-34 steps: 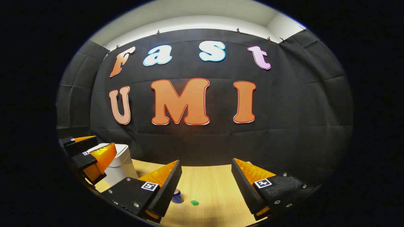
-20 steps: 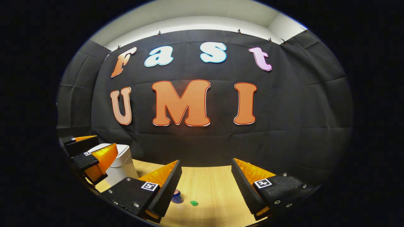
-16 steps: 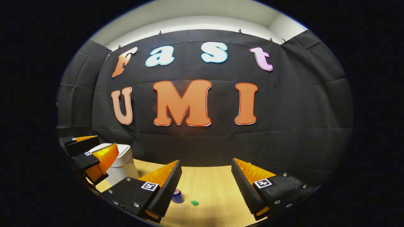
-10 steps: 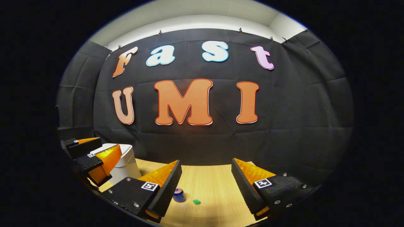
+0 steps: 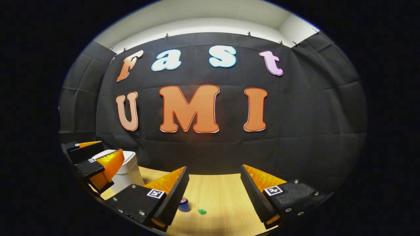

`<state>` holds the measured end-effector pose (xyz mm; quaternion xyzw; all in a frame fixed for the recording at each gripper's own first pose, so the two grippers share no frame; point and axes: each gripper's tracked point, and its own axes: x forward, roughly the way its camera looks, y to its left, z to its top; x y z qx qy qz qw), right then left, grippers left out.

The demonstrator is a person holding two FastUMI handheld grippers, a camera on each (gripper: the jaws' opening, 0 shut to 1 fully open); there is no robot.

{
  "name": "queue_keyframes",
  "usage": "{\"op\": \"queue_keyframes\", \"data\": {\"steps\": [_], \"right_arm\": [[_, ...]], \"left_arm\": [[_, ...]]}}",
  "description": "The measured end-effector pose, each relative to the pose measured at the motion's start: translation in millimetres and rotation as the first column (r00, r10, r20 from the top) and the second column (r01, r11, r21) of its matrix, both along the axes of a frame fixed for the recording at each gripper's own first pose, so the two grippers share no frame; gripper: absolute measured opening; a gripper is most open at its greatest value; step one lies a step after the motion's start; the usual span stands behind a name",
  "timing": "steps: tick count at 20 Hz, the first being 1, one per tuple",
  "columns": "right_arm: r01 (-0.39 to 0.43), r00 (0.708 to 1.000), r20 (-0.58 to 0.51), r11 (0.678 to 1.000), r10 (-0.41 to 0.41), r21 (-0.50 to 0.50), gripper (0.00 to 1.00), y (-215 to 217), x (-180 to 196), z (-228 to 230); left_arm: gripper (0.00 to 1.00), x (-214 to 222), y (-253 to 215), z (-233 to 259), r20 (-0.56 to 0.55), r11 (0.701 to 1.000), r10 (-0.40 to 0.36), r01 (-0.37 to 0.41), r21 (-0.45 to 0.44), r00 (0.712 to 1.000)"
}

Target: Press the lid of the desktop garbage bin to open it, pick up the crumpled paper on the desktop and throw it into the bin, then pick up the pop can on the desktop and drop it into the bin, and finally close the garbage bin lid.

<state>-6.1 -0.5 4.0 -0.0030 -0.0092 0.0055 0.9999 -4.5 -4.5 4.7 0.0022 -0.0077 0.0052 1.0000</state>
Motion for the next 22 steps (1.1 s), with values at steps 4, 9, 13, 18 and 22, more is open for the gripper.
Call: {"op": "queue_keyframes", "data": {"steps": [4,9,13,18,22], "right_arm": [[0.006,1.000,-0.002,1.000,-0.006,0.003,0.94,-2.2,0.7,-1.4],[-0.004,1.000,-0.010,1.000,0.004,0.005,0.94,2.8,0.2,-3.1],[-0.018,1.000,-0.005,1.000,0.018,-0.008,0.94,7.4,0.8,-3.8],[-0.014,1.000,-0.013,1.000,0.014,-0.003,0.94,4.8,1.8,-6.6],[-0.010,1.000,-0.015,1.000,0.010,-0.001,0.94,4.0,3.5,-8.0]], "left_arm": [[0.95,-1.5,3.9,1.8,0.011,1.000,0.013,-0.013,0.009,1.000],[0.95,-2.1,5.8,-0.2,0.008,1.000,0.016,-0.017,0.010,1.000],[0.99,-1.1,6.0,-4.4,-0.001,1.000,0.016,-0.016,0.008,1.000],[0.95,-0.6,6.6,-5.1,0.000,1.000,0.018,-0.018,0.010,1.000],[0.95,0.7,12.0,-4.3,0.003,0.999,0.034,-0.034,0.016,0.999]]}}
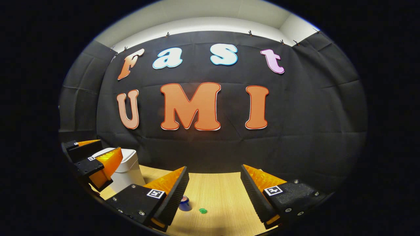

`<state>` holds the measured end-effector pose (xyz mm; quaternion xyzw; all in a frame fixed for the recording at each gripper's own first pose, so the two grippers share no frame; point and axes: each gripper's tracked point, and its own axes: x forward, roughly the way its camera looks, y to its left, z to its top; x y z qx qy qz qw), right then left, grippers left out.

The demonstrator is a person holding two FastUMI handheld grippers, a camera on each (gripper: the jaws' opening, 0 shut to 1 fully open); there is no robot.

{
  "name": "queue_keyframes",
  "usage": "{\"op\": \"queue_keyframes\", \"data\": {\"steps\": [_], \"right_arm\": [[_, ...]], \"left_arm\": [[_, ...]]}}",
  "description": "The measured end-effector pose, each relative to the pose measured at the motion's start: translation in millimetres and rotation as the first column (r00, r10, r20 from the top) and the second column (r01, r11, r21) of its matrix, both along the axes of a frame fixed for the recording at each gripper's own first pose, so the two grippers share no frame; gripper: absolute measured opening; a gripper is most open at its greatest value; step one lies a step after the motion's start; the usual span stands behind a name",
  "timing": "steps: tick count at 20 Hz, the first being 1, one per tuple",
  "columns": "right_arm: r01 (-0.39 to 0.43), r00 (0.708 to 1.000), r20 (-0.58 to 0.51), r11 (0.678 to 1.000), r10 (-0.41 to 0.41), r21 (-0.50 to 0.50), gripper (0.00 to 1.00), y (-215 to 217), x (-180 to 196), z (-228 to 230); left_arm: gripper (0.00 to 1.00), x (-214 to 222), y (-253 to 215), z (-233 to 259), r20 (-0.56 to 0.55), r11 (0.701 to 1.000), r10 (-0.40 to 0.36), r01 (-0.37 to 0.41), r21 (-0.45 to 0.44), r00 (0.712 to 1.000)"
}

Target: Press the lid of the desktop garbage bin to open it, pick up the crumpled paper on the desktop and throw it into the bin, then pick up the pop can on the desktop and drop it into the bin, and finally close the garbage bin lid.

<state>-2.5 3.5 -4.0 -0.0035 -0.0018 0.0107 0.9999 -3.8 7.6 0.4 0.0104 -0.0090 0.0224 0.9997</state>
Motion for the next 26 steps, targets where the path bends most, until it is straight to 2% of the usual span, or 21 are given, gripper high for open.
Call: {"op": "queue_keyframes", "data": {"steps": [1,2,5,10,11,12,14,17,21,24,26], "right_arm": [[-0.001,1.000,-0.001,1.000,0.001,0.001,0.94,0.0,0.8,-0.3],[0.000,1.000,-0.003,1.000,0.000,0.002,0.94,0.7,1.4,-0.8],[-0.002,1.000,-0.010,1.000,0.002,0.000,0.94,1.6,2.9,-3.1],[-0.005,1.000,-0.018,1.000,0.005,-0.003,0.94,4.4,5.5,-6.4],[-0.007,1.000,-0.020,1.000,0.007,-0.002,0.94,5.8,6.4,-6.9],[-0.009,1.000,-0.022,1.000,0.009,-0.002,0.94,6.8,6.7,-7.4],[-0.013,1.000,-0.025,1.000,0.013,-0.002,0.94,9.7,7.9,-8.1],[-0.020,0.999,-0.031,1.000,0.020,-0.002,0.94,14.2,10.9,-10.7],[-0.030,0.998,-0.047,1.000,0.030,0.000,0.94,20.7,14.0,-15.4],[-0.033,0.998,-0.056,0.999,0.033,0.000,0.94,23.1,15.8,-19.4],[-0.031,0.997,-0.064,1.000,0.032,0.004,0.94,23.2,16.9,-22.4]], "left_arm": [[0.99,1.0,0.3,1.0,0.000,1.000,0.000,0.000,0.003,1.000],[0.98,2.3,1.4,1.9,0.000,1.000,0.002,-0.002,0.006,1.000],[0.84,6.1,12.5,4.3,-0.003,1.000,0.021,-0.021,-0.003,1.000],[0.39,16.3,53.0,-4.4,-0.049,0.994,0.105,-0.107,-0.039,0.993],[0.35,16.5,59.9,-6.4,-0.061,0.992,0.117,-0.119,-0.033,0.991],[0.19,20.4,69.6,-8.4,-0.072,0.990,0.138,-0.140,-0.025,0.988],[0.00,22.0,85.2,-10.6,-0.090,0.987,0.162,-0.163,-0.009,0.983],[0.00,36.6,106.1,-6.7,-0.105,0.985,0.158,-0.164,-0.047,0.982],[0.00,67.2,147.8,-6.1,-0.179,0.979,0.152,-0.173,-0.108,0.972],[0.00,84.0,179.2,-14.5,-0.272,0.971,0.160,-0.201,-0.130,0.949],[0.00,89.5,190.9,-39.4,-0.373,0.975,0.159,-0.206,-0.089,0.914]]}}
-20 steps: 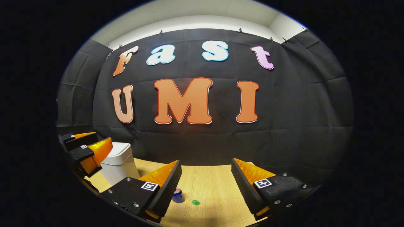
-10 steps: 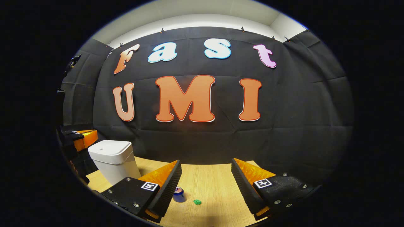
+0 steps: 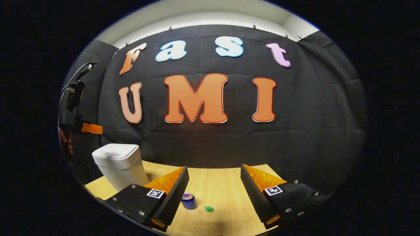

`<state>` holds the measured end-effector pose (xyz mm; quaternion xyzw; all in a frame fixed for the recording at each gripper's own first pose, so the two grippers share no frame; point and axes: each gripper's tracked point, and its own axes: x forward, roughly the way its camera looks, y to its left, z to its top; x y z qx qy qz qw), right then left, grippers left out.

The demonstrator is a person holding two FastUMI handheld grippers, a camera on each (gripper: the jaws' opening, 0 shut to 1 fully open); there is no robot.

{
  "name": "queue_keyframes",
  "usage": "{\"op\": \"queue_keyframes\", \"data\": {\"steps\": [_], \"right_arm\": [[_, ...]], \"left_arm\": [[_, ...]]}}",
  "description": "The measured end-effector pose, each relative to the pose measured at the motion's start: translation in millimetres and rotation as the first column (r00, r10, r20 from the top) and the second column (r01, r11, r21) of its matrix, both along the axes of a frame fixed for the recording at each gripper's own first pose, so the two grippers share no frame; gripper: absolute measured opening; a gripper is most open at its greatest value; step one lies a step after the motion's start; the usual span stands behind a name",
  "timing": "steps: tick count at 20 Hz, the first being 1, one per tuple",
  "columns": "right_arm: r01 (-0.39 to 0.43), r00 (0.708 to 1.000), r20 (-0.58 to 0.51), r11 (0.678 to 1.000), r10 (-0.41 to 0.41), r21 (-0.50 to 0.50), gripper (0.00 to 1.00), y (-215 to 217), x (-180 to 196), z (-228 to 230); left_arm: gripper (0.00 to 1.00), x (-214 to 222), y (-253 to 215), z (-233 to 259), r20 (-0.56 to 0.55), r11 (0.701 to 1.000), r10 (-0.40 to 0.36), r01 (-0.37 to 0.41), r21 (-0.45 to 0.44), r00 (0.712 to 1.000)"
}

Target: Press the lid of the desktop garbage bin to open it, pick up the crumpled paper on the desktop and throw it into the bin, then pick up the pop can on the desktop and drop it into the bin, and finally close the garbage bin lid.

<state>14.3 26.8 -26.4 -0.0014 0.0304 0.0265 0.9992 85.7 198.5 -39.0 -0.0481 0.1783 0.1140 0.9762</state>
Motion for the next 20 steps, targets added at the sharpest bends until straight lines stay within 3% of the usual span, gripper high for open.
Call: {"op": "queue_keyframes", "data": {"steps": [5,13,20], "right_arm": [[0.022,0.999,-0.036,1.000,-0.022,0.012,0.94,-5.6,0.8,-14.1],[0.075,0.994,-0.082,0.996,-0.072,0.039,0.94,-16.8,-4.8,-32.8],[0.068,0.995,-0.081,0.997,-0.066,0.028,0.95,-16.1,-5.0,-33.1]], "left_arm": [[0.00,2.6,16.2,-37.3,-0.101,0.996,0.027,-0.035,-0.078,0.995],[0.00,-1.5,18.4,-81.8,-0.236,0.983,0.009,-0.052,-0.178,0.972],[0.00,5.1,21.5,-90.2,-0.275,0.988,-0.004,-0.038,-0.150,0.962]]}}
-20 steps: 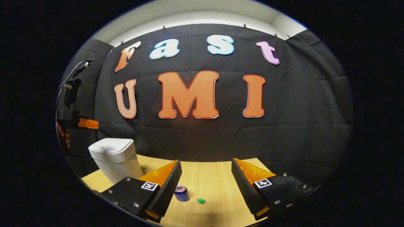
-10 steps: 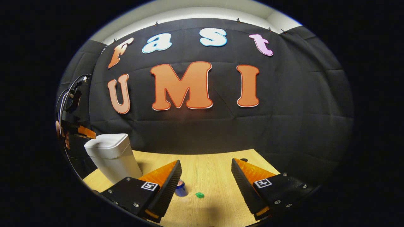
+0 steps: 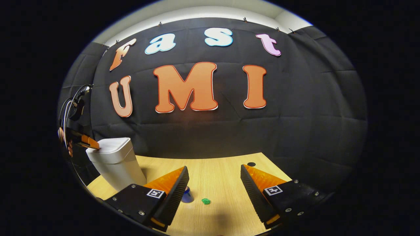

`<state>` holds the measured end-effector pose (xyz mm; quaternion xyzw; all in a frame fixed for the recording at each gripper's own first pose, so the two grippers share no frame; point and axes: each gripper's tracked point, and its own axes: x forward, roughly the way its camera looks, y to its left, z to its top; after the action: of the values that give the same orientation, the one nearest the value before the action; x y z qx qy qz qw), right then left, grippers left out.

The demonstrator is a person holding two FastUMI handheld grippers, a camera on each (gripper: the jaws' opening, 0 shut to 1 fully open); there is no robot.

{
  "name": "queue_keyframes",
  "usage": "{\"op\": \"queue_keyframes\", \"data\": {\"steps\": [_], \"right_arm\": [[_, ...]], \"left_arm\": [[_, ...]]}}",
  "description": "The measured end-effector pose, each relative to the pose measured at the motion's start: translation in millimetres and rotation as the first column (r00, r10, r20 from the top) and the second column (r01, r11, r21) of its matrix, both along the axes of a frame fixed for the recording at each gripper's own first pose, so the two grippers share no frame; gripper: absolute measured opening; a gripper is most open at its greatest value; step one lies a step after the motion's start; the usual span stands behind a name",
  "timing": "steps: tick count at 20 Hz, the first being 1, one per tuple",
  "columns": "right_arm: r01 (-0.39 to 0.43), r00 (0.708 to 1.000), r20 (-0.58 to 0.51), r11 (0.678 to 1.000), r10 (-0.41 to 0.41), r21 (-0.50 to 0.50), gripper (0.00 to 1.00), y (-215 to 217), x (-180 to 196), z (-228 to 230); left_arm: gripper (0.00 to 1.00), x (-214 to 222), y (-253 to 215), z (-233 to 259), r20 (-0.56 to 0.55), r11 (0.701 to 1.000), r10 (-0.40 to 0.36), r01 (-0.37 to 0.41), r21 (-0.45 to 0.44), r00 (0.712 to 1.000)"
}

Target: Press the lid of the desktop garbage bin to open it, pick up the crumpled paper on the desktop and throw it into the bin, then pick up the pop can on the desktop and drop it into the bin, and finally close the garbage bin lid.

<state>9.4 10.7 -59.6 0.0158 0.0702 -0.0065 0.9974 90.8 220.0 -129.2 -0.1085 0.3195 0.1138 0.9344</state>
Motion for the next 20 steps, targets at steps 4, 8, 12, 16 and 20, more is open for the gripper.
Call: {"op": "queue_keyframes", "data": {"steps": [4,8,12,16,20], "right_arm": [[-0.006,1.000,0.014,1.000,0.006,0.008,0.94,0.5,2.5,5.0],[-0.008,1.000,0.017,1.000,0.008,-0.014,0.94,-5.5,0.9,8.0],[0.016,1.000,0.017,0.999,-0.015,-0.029,0.95,-19.9,-1.8,7.8],[0.047,0.999,0.000,0.998,-0.047,-0.043,0.94,-40.2,-4.2,0.9],[0.085,0.996,0.004,0.996,-0.085,-0.037,0.95,-59.0,-1.9,1.5]], "left_arm": [[0.00,-2.7,-1.3,2.5,0.010,1.000,0.009,-0.008,-0.007,1.000],[0.02,-0.2,-3.2,57.5,0.198,0.996,-0.007,-0.012,0.093,0.980],[0.00,-16.1,-36.6,127.3,0.407,0.989,-0.053,-0.009,0.149,0.912],[0.00,-38.1,-69.3,155.5,0.514,0.990,-0.077,0.004,0.141,0.854],[0.00,-60.1,-98.2,171.9,0.560,0.981,-0.122,0.014,0.192,0.819]]}}
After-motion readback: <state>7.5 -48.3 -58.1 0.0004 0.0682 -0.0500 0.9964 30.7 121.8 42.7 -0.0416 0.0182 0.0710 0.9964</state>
